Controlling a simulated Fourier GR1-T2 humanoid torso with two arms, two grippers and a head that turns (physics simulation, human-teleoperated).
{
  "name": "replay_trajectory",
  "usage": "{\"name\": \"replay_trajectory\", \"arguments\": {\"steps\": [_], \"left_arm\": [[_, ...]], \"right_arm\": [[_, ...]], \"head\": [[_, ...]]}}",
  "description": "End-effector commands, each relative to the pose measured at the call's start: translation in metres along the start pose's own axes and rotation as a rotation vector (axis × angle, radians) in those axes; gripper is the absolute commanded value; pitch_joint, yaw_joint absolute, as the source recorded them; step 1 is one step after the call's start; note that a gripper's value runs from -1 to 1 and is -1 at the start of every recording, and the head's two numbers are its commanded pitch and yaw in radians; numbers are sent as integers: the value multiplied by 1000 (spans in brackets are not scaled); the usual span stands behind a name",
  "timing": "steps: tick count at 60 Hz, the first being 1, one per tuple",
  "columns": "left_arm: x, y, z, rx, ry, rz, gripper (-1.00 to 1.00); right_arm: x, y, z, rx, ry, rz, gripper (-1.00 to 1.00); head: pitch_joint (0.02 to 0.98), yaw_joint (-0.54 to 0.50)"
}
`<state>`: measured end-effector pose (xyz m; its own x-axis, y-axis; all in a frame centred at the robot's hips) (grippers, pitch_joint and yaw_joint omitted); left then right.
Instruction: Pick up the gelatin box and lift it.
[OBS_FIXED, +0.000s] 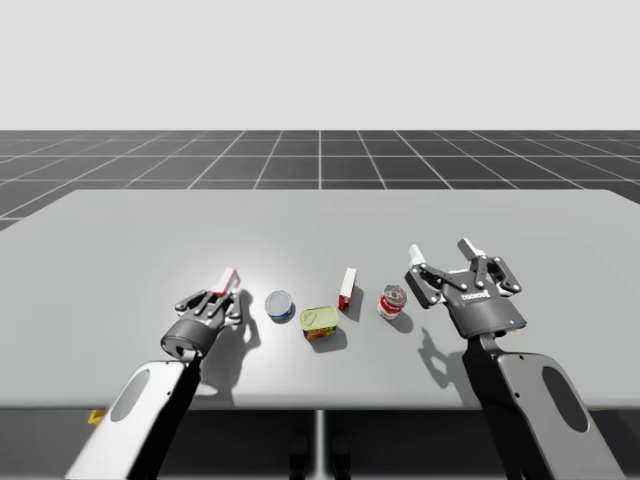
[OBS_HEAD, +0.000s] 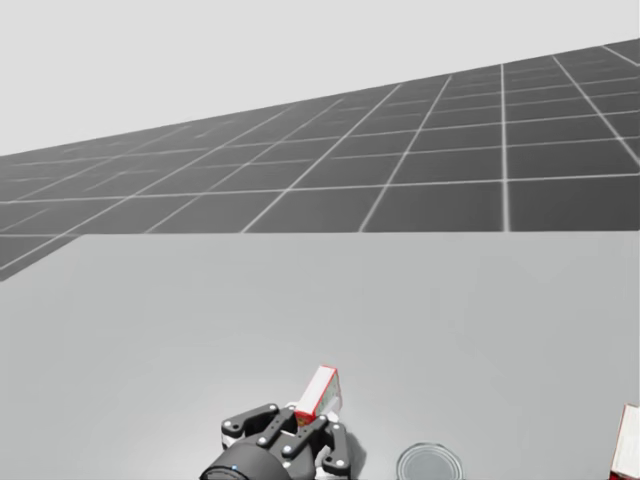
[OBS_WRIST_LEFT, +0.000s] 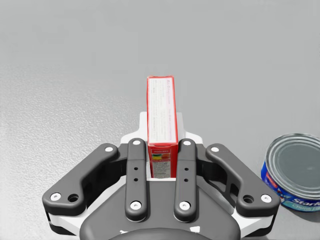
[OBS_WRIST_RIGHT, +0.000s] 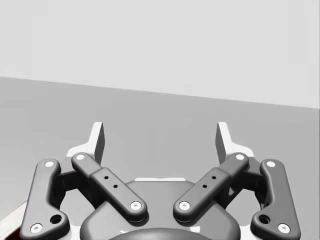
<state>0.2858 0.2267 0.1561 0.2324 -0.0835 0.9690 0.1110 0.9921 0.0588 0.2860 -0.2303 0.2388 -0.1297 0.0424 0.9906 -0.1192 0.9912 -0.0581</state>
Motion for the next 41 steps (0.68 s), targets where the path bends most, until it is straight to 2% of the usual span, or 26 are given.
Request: {"name": "replay_trajectory", "arguments": {"steps": [1, 7, 23, 41], "left_arm": [[30, -4, 6, -63, -63, -33, 1000], [44, -1, 12, -60, -89, -38, 1000], [92, 6, 32, -40, -183, -108, 1000], [142, 10, 49, -29, -285, -123, 1000]], "right_arm": [[0, 0, 0, -1, 1, 0, -1000], [0, 0, 0, -2, 1, 2, -1000], [0, -1, 0, 3, 4, 2, -1000], [-1, -1, 0, 9, 8, 5, -1000]], "head": [[464, 376], [463, 374], [464, 371], [468, 372]]}}
